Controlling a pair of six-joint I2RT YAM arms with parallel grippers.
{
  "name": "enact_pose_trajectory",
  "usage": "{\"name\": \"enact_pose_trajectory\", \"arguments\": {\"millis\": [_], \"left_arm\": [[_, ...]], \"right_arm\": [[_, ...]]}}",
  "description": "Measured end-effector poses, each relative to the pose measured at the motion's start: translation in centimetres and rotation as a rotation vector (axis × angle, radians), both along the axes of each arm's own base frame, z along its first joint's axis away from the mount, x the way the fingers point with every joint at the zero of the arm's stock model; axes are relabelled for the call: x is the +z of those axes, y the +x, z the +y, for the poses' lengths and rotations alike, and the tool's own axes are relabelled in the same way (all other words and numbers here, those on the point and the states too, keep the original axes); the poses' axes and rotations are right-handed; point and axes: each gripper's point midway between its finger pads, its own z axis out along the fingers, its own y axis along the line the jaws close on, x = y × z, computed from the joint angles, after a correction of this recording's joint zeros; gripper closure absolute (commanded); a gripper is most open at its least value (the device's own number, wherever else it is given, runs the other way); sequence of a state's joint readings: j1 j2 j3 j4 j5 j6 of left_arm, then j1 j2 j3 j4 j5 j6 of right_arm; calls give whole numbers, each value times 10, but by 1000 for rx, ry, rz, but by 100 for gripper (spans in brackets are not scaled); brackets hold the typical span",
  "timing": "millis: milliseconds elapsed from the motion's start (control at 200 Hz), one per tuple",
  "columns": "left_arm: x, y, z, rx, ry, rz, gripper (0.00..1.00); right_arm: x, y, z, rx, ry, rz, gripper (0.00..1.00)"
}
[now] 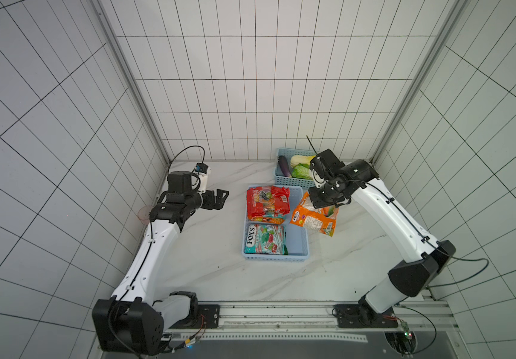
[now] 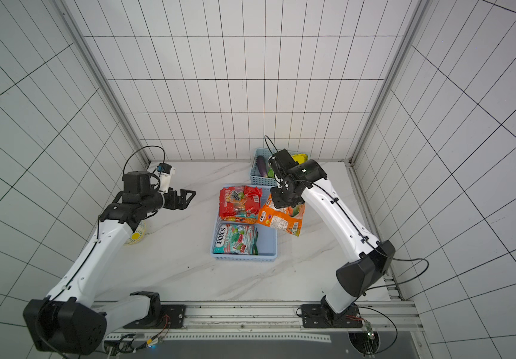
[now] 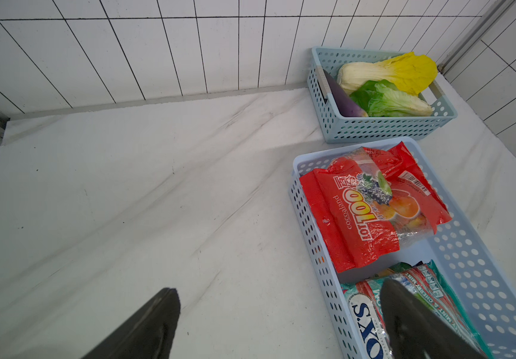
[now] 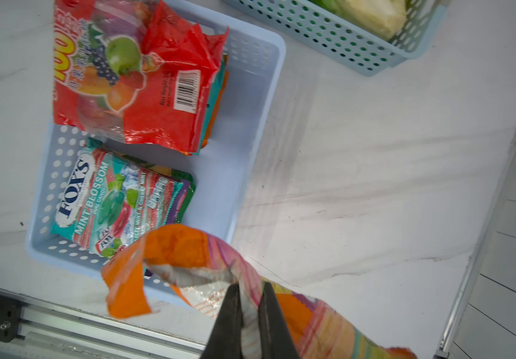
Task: Put the candies in the basket
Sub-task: Place the candy in the basket.
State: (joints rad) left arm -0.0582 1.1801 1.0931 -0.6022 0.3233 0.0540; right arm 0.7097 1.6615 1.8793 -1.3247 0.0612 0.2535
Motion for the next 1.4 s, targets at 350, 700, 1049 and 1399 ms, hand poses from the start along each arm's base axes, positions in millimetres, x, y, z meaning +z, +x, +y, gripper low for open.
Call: {"name": "enact_pose_trajectory", "arguments": {"millis": [350, 700, 1049, 1399], "left_arm": [[1, -1, 2, 3, 7, -4, 2], [1, -1, 4, 11, 14, -7, 2], [1, -1, 3, 6, 13, -8, 2], [1, -3, 1, -2, 9, -9, 2]], "right_arm": [[-31, -15, 94, 188, 37, 115, 100], [-83, -27, 142, 268, -3, 211, 100], [-113, -29, 162, 265, 22, 259, 100], [-127, -27, 167, 153, 45, 312, 100]]}}
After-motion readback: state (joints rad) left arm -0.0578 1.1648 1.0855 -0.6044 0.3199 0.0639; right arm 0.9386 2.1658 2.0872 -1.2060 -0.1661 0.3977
